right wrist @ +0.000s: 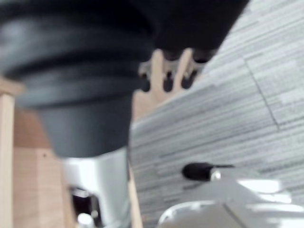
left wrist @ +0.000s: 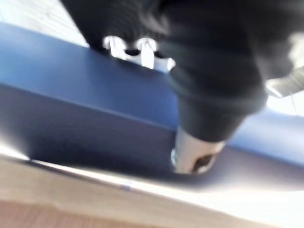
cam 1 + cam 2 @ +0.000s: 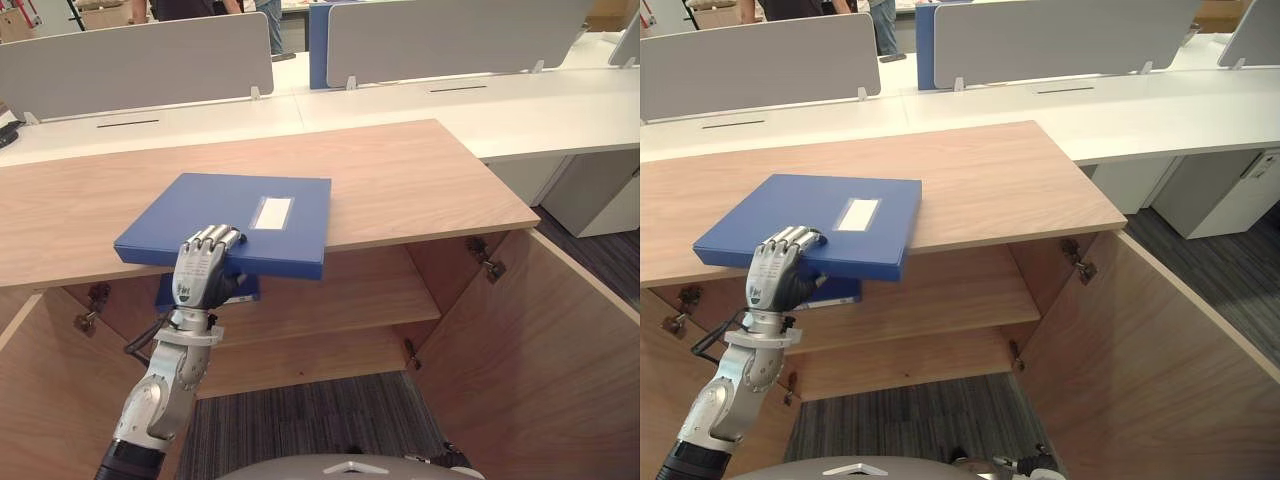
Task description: Walk over to the cabinet, pick up the folder, carry it to the office cabinet, place the folder inside the office cabinet, then close the office cabinet door
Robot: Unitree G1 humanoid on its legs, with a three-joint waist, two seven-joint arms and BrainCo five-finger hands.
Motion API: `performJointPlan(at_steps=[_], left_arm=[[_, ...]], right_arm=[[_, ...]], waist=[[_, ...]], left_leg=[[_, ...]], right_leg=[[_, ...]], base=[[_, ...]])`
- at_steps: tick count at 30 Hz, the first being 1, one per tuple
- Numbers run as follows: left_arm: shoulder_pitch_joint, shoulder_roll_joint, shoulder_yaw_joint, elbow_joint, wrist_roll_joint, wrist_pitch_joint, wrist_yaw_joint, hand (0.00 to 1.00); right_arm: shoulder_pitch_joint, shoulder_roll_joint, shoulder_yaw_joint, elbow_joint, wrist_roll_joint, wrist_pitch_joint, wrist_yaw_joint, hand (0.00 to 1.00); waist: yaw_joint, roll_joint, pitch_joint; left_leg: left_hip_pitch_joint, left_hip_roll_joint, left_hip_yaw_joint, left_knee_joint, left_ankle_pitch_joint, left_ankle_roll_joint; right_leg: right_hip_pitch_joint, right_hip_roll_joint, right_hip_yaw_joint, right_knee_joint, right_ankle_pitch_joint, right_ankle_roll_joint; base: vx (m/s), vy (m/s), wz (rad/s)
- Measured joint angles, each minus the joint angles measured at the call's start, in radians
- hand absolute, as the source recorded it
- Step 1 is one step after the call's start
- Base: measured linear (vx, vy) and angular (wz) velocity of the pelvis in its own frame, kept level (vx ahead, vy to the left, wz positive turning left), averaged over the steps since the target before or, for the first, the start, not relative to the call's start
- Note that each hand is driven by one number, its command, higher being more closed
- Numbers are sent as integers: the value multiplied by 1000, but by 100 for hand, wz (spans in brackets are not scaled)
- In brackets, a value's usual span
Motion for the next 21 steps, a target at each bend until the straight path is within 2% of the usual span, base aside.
performJointPlan(at_steps=[3, 8, 14, 21], left_arm=[[10, -36, 31, -35, -42, -6, 6, 100], [15, -54, 74, -101, -109, -4, 29, 100], [17, -88, 138, -214, -212, -1, 75, 100], [19, -152, 197, -332, -360, -5, 120, 100]], right_arm=[[-1, 1, 1, 0, 0, 0, -15, 0], [-1, 14, 4, 2, 0, -1, -15, 0], [-1, 29, 27, 27, 1, -2, -16, 0], [-2, 28, 48, 28, 1, -2, -18, 0]], waist=[[2, -1, -1], [8, -7, -6], [28, -34, -10], [47, -34, -12]], left_leg=[[1, 0, 0, 0, 0, 0], [-3, 0, 1, 8, 1, 1], [-15, -2, 6, 26, -3, 5], [-19, -2, 8, 41, -12, 8]], right_leg=[[0, 0, -1, 0, 2, 2], [1, -1, 0, 7, 2, 2], [-1, -2, 2, 7, 3, 2], [-1, -2, 5, 19, -2, 1]], base=[[0, 0, 0], [0, 0, 0], [0, 0, 0], [-5, 3, 0]])
